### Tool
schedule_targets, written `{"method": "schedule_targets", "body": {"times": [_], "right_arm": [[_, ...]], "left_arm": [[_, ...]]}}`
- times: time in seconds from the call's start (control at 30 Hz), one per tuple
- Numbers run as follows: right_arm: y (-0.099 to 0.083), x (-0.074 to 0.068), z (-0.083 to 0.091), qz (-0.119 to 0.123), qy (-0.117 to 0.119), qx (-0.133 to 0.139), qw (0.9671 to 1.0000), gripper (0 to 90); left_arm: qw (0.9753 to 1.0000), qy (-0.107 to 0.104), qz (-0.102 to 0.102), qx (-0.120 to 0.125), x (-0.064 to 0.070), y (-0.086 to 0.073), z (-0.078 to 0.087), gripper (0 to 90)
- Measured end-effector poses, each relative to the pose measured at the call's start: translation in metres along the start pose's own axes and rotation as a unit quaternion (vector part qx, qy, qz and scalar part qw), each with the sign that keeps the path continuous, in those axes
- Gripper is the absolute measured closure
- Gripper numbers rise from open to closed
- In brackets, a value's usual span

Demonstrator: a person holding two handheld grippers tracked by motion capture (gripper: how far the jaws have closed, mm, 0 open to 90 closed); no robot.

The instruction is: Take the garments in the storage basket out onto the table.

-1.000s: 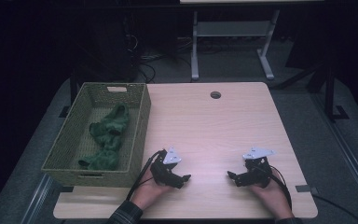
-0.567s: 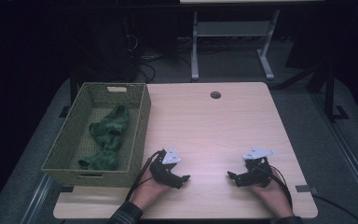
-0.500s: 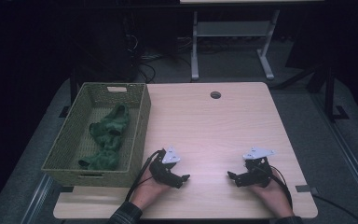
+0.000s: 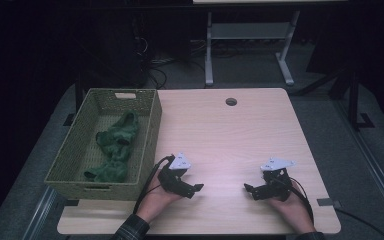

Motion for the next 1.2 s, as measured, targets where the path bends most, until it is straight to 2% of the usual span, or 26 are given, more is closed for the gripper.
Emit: {"method": "schedule_targets", "body": {"times": [0.17,0.27,0.83,1.1,1.2], "right_arm": [[0.0,0.0,0.0,0.0,0.0,0.0,1.0,1.8],[0.0,0.0,0.0,0.0,0.0,0.0,1.0,1.8],[0.0,0.0,0.0,0.001,0.0,-0.001,1.0,1.7],[0.0,0.0,0.0,0.0,0.0,0.0,1.0,1.7],[0.0,0.0,0.0,0.0,0.0,0.0,1.0,1.8]], "left_arm": [[1.0,0.002,-0.006,0.001,-0.002,0.004,0.006,13.3],[0.9999,-0.002,0.002,0.01,-0.003,0.006,0.009,13.3],[0.9999,0.002,-0.011,0.005,-0.001,0.019,0.019,13.4],[0.9999,0.002,-0.012,0.005,0.0,0.024,0.023,13.4],[0.9999,-0.003,-0.007,0.007,-0.001,0.027,0.025,13.4]]}}
Point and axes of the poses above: each handheld gripper's, and its own axes: z roughly backward along the jaws, y roughly out of its top, x roughly to its right, the point moved 2 cm from there along -z, roughly forward along the jaws, and after that the axes turned 7 degrees about z, right-handed, at the moved point
